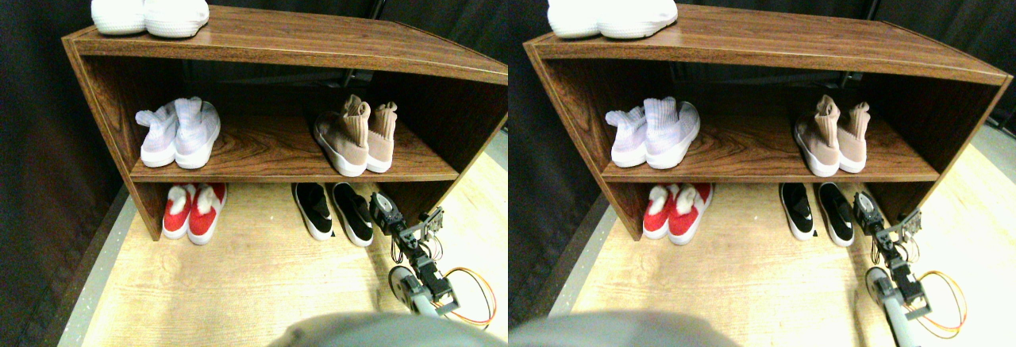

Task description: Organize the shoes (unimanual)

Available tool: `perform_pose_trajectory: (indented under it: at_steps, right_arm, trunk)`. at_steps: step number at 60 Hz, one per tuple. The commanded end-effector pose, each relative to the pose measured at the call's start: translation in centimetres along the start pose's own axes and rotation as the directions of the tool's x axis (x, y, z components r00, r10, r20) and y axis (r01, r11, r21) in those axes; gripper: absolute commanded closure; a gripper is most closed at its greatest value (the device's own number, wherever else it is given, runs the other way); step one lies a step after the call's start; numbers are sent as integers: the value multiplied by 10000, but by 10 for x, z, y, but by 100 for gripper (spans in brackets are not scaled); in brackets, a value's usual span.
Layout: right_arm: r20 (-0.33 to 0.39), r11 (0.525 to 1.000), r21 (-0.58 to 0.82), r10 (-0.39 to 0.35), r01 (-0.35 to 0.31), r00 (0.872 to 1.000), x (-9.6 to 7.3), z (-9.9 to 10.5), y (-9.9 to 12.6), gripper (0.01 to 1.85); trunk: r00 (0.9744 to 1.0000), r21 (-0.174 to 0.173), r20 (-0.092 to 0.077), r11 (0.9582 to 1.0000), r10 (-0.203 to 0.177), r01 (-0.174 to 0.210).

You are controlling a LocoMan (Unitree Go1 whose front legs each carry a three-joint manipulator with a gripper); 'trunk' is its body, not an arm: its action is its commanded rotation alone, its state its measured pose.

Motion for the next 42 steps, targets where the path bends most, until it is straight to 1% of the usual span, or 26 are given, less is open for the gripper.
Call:
perform_pose_trajectory:
  at_steps: [1,4,9,13,19,22,26,32,42]
  right_arm:
    - [69,9997,80,223,-224,9997,0,-8,7,180]
    - [43,9995,285,147,-148,9999,2,-13,7,180]
    - [53,9999,141,22,-22,10000,4,-18,7,180]
    - [-185,9999,74,88,-86,9998,8,-22,7,180]
    - [-163,10000,69,3,-2,9999,11,-25,7,180]
    - [-278,10000,34,58,-57,9996,12,-25,6,180]
    - [-178,10000,91,-1,3,9998,12,-26,7,180]
    - [-212,9999,113,10,-8,9998,13,-27,7,180]
    - [-2,9998,172,69,-69,10000,10,-26,8,180]
  trunk:
    - [9995,-348,-187,9990,256,-263]
    - [9993,-393,-196,9987,305,-312]
    - [9992,-434,-209,9984,353,-362]
    - [9990,-460,-200,9981,393,-402]
    - [9989,-484,-205,9979,427,-436]
    - [9989,-484,-205,9979,427,-436]
    - [9988,-490,-215,9978,433,-443]
    - [9989,-468,-214,9980,410,-419]
    - [9991,-434,-249,9984,350,-360]
